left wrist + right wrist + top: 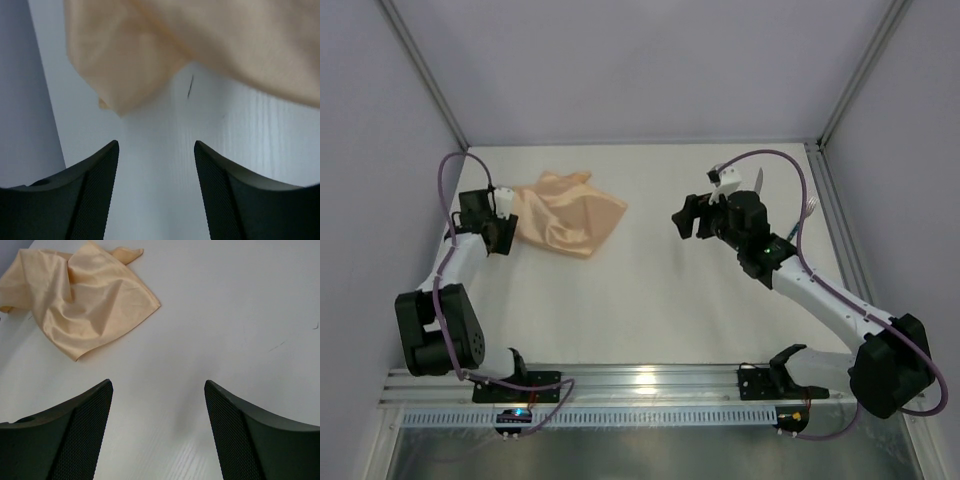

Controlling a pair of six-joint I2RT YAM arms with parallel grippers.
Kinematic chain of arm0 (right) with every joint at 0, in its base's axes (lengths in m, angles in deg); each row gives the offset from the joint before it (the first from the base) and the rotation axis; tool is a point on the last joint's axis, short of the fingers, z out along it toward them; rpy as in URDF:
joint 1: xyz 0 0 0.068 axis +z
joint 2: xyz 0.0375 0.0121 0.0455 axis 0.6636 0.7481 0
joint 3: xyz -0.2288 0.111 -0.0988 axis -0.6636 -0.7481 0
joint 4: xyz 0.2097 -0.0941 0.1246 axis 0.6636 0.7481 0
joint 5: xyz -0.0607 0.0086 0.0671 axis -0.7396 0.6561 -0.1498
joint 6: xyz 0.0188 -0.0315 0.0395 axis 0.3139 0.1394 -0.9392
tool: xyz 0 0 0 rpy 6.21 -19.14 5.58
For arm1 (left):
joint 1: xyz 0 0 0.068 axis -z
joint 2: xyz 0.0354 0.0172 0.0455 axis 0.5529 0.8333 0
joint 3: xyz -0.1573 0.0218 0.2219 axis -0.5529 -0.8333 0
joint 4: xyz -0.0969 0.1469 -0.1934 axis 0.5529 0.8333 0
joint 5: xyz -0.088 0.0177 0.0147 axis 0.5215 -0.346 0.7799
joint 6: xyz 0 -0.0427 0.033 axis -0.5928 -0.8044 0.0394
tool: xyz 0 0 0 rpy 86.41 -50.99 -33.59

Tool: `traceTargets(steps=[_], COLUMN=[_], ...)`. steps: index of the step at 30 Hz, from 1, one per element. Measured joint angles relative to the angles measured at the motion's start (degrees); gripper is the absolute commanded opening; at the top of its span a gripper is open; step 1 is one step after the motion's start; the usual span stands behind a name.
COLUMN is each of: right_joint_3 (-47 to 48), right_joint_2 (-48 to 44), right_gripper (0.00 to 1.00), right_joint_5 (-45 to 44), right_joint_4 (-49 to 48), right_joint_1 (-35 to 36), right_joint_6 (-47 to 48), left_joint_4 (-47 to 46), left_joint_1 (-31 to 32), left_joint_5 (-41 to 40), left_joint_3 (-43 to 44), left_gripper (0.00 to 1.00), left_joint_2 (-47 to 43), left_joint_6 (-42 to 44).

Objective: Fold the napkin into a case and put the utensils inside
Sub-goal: Pick up the crumpled napkin from the corner of the board.

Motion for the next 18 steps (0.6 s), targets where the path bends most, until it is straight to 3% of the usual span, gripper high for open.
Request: traceTargets(steps=[6,18], right_joint_3=[0.2,0.2], right_joint_2=[1.7,5.7], right_gripper=[0.78,0.78], right_joint_5=[1.0,3.0], right_joint_4=[2.3,1.4], right_joint_1=[1.7,2.5], right_joint_6=[0.0,-0.7], left_joint_4=[3.1,-16.3], left_joint_1=[-0.5,-0.4], left_joint_5=[-9.8,-23.4], left_joint_3=[-2.2,2.6], left_gripper=[0.7,0.65], left_joint_2=[8.0,24.6], left_joint_6=[5.3,7.6])
